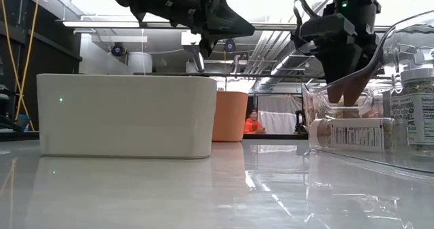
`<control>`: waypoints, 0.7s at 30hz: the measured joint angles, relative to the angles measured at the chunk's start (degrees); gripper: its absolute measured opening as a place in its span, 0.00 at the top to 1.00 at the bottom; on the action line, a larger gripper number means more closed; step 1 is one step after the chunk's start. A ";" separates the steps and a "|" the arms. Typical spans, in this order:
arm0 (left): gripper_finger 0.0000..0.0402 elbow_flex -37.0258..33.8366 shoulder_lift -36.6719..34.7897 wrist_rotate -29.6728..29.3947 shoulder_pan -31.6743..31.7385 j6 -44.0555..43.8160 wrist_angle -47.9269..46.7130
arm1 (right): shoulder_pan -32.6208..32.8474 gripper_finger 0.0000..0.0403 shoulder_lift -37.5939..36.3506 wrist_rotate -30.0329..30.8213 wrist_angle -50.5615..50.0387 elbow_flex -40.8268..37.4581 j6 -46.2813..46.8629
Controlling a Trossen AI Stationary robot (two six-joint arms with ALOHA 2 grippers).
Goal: Sort spices by type
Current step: Put the white seasoning bottle into the transparent bin
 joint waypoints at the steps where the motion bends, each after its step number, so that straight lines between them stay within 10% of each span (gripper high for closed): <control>1: 1.00 0.00 0.00 0.00 0.00 0.02 0.00 | 0.02 0.36 0.00 0.83 0.14 0.00 -0.11; 21: 1.00 0.00 0.00 0.00 0.00 0.01 -0.06 | 0.20 0.28 8.00 -3.12 -0.02 -0.04 0.03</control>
